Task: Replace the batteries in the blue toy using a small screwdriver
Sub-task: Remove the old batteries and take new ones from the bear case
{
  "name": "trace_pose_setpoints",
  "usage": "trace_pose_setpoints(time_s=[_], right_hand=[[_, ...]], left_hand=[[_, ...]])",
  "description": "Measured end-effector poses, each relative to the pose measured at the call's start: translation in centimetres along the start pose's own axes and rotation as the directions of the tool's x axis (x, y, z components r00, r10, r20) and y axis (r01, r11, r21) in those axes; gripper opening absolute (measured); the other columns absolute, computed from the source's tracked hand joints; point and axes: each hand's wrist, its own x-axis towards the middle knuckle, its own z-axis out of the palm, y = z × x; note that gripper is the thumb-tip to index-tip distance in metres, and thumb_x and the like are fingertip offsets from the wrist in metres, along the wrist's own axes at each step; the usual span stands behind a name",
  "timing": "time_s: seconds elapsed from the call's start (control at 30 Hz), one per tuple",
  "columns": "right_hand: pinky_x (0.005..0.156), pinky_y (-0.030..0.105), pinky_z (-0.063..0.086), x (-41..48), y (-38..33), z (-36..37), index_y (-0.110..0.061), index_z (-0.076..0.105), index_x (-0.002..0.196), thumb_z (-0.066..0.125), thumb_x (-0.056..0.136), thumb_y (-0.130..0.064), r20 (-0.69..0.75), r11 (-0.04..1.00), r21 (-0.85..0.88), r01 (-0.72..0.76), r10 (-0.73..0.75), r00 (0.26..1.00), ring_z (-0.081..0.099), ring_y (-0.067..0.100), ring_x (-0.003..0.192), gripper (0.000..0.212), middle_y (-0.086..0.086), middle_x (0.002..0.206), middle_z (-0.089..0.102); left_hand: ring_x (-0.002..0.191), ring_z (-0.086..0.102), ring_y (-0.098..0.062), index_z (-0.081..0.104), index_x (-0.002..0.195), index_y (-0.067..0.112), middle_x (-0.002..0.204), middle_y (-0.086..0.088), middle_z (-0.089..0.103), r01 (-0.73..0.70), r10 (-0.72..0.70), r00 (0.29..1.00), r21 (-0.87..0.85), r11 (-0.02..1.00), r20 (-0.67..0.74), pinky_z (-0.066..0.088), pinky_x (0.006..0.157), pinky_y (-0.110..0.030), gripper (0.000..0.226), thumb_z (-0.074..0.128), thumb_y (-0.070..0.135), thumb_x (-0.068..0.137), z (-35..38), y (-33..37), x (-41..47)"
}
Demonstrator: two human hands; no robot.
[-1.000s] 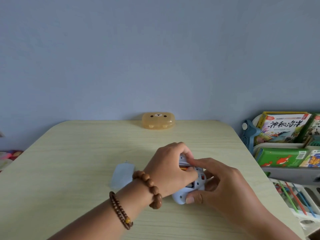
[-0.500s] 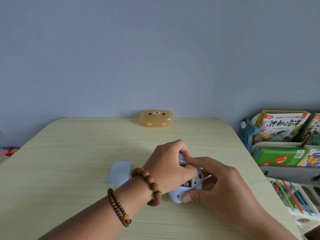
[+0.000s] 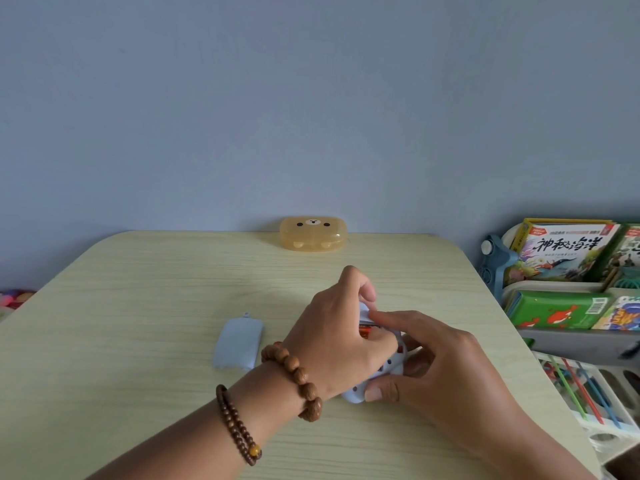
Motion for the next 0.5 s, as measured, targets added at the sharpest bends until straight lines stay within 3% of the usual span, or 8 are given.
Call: trace_pose_setpoints(time_s=[0.1, 0.27, 0.5], right_hand=[[0.061, 0.004, 0.047, 0.0, -0.1, 0.1, -0.041, 0.07, 0.115, 0.1, 0.048, -0.024, -0.027, 1.0, 0.002, 0.0, 0.0, 1.0, 0.069, -0.003, 0.074, 0.075, -0.028, 0.098, 0.072], [0.061, 0.005, 0.048, -0.1, -0.3, 0.1, -0.041, 0.071, 0.114, 0.1, 0.048, -0.024, -0.023, 1.0, 0.005, -0.014, 0.015, 1.0, 0.07, -0.001, 0.073, 0.075, -0.026, 0.097, 0.074], [0.062, 0.008, 0.05, 0.0, -0.5, 0.2, -0.047, 0.069, 0.112, 0.099, 0.05, -0.029, -0.021, 1.0, -0.026, -0.015, 0.014, 1.0, 0.07, 0.002, 0.075, 0.071, -0.026, 0.097, 0.073]], left_hand=[[0.061, 0.055, -0.013, 0.041, 0.098, 0.023, 0.089, 0.001, 0.063, -0.071, 0.07, 0.997, 0.04, 0.997, 0.025, 0.05, 0.056, -0.035, 0.027, 0.054, 0.027, 0.074, -0.2, -0.1, -0.3], [0.088, 0.066, -0.015, 0.043, 0.098, 0.027, 0.106, 0.005, 0.062, -0.128, 0.127, 0.99, 0.013, 0.992, 0.066, 0.057, 0.07, -0.037, 0.029, 0.062, 0.027, 0.076, -0.6, -0.9, -0.5], [0.091, 0.069, -0.013, 0.049, 0.096, 0.029, 0.112, 0.006, 0.068, -0.17, 0.17, 0.985, 0.039, 0.985, 0.003, 0.058, 0.073, -0.037, 0.02, 0.064, 0.026, 0.084, -1.0, -1.4, -0.8]])
